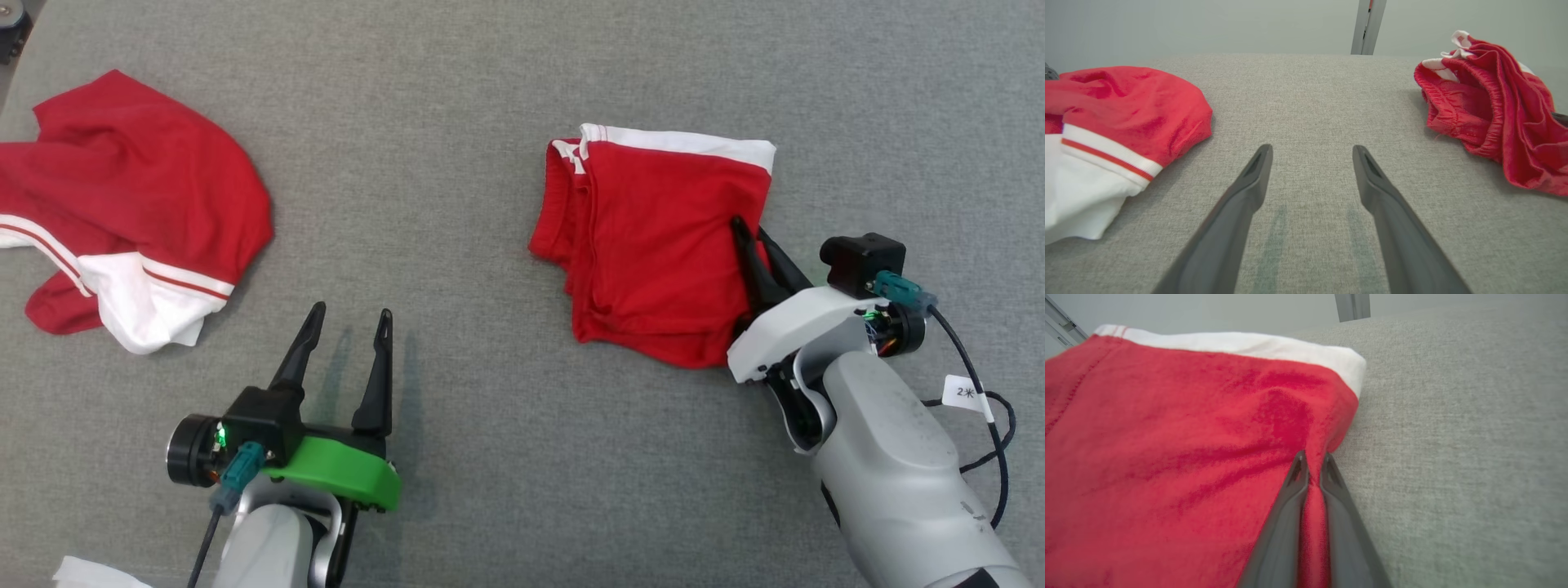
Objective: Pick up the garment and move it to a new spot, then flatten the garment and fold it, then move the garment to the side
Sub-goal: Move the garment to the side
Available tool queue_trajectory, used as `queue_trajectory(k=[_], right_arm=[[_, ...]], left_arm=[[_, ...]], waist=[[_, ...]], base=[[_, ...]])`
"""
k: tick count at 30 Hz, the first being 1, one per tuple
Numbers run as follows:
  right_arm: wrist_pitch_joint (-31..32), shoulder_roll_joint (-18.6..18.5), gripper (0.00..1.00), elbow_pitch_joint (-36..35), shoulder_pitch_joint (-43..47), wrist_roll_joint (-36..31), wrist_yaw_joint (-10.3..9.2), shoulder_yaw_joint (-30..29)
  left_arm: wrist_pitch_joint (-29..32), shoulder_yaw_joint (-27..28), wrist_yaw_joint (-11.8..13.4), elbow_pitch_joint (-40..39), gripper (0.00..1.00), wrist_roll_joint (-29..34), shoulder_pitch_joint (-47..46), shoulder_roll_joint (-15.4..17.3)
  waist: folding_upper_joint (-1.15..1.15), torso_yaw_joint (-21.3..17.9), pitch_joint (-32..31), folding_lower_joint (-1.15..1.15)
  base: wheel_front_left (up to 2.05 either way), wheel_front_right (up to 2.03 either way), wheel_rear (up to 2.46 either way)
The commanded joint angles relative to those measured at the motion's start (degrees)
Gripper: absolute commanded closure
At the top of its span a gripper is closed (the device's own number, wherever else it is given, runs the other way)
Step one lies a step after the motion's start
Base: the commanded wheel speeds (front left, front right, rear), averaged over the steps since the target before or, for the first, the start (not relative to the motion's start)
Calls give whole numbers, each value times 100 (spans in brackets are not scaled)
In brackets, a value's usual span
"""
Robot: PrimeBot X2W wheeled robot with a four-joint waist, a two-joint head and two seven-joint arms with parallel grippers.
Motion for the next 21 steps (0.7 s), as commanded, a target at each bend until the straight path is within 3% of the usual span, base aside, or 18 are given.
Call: queue_trajectory(k=[1,7,15,21], right_arm=[[18,-9,100,26,271,15,-7,-29],[15,-29,100,-300,515,-65,-9,-56],[12,-22,100,-528,854,-155,-8,83],[10,-13,100,-580,1053,-241,-8,144]], left_arm=[[-4,29,13,-28,0,34,63,63],[-4,-216,13,-140,0,103,174,168],[-4,-731,13,-319,0,118,212,209],[-4,-1020,12,-305,0,79,263,234]], waist=[[0,-173,-112,0],[0,-846,-378,0],[0,-2166,-681,0],[0,-2902,-767,0]], base=[[0,0,0],[0,0,0],[0,0,0],[0,0,0]])
